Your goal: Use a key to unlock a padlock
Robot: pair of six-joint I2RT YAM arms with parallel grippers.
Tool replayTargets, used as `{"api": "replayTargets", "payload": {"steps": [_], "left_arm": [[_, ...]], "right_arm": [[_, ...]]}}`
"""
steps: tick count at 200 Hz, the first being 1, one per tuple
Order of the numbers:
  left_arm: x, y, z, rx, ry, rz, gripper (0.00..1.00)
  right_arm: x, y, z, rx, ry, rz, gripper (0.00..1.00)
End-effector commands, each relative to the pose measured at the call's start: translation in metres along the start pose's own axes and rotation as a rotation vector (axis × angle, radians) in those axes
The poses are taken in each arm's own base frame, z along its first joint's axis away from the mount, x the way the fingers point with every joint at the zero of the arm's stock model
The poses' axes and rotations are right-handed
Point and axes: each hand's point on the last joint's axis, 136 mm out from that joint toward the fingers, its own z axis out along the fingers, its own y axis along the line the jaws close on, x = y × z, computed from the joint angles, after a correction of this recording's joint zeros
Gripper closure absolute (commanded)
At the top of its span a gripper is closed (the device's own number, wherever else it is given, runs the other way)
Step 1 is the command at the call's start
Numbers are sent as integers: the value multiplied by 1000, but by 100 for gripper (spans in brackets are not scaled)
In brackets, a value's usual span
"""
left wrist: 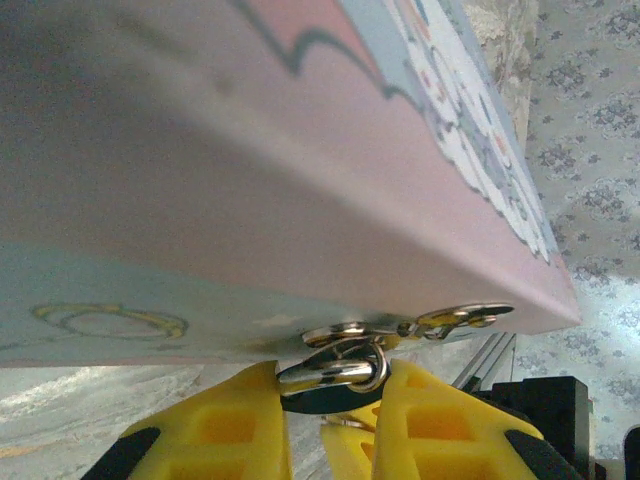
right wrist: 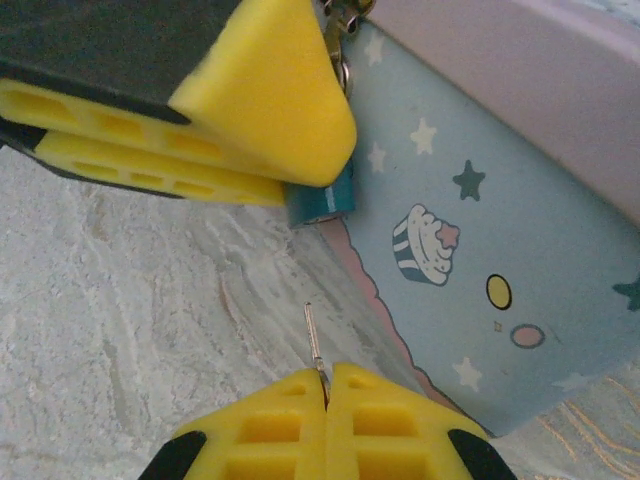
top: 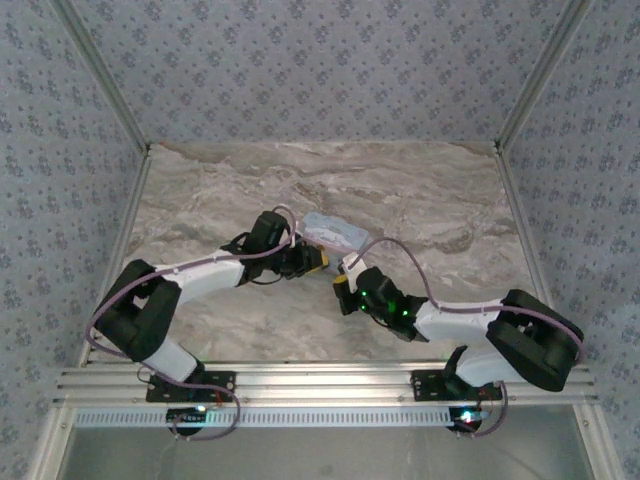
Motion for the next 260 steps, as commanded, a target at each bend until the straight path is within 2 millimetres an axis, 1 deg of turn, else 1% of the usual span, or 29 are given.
{"api": "replayTargets", "payload": {"steps": [1,107,177,260], "left_arm": [[-4,-29,-6,75,0,12,81],[-3,-28,-4,73,7,10,81],[-3,-28,-3,72,5,10,82],[-1,-28,-3,70,7,9,82]], "right_arm": [[-9,-4,0,23,-54,2,100],[-22,-7,0,10,-104,31,100],[-22,-3,1,-21,-101,32,100],[-21,-9,5,10,-98,48,100]]}}
